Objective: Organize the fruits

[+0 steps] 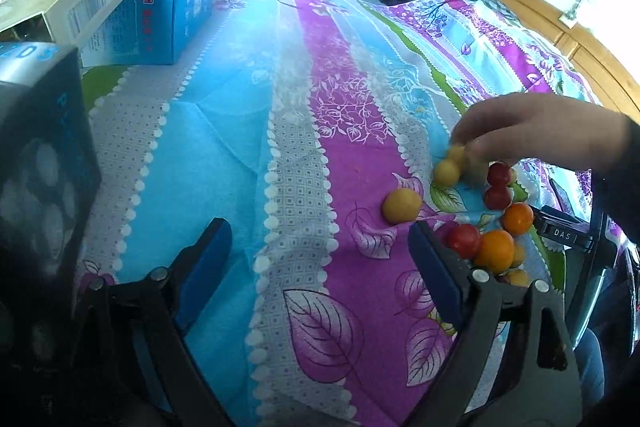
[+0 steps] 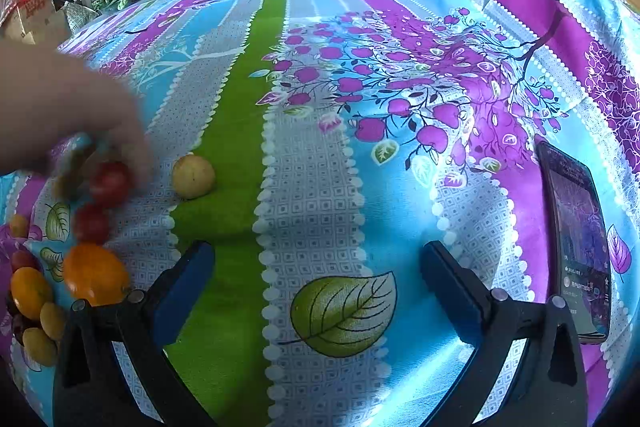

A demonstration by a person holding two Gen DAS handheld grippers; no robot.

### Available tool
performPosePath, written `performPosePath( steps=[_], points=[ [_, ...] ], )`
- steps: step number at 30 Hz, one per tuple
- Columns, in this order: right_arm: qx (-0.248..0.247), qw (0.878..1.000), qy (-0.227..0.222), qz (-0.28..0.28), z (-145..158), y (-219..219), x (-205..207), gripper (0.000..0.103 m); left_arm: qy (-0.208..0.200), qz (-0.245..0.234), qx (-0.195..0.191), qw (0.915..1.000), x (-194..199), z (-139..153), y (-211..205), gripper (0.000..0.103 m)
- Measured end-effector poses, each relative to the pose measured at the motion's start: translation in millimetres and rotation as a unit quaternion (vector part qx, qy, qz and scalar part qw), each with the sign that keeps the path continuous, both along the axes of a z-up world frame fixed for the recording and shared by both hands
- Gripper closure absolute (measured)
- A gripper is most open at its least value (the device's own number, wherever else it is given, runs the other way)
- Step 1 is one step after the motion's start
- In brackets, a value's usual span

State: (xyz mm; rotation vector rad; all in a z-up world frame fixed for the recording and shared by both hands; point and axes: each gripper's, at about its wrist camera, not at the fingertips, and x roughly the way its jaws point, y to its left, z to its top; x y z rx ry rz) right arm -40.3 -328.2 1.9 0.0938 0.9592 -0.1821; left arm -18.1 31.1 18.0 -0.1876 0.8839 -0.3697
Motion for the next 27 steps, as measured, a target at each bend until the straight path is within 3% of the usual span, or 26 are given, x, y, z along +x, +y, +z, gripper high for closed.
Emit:
performPosePath(
  steps=[11, 21, 27],
  points=[
    [0.001, 1.0, 0.0, 0.0, 1, 0, -1, 0.0, 0.007, 0.001, 0.031, 0.9995, -2, 5, -6, 0.014],
    [0.0, 1.0, 0.002, 0.001, 1, 1, 1, 0.0, -0.018, -0.013, 0.058, 0.9981, -37, 50, -11, 0.014],
    [0.0, 1.0, 0.001, 0.002, 1, 1, 1, 0.0, 0.0, -0.03, 0.063, 0.9976, -43, 52, -27, 0.014]
  ],
)
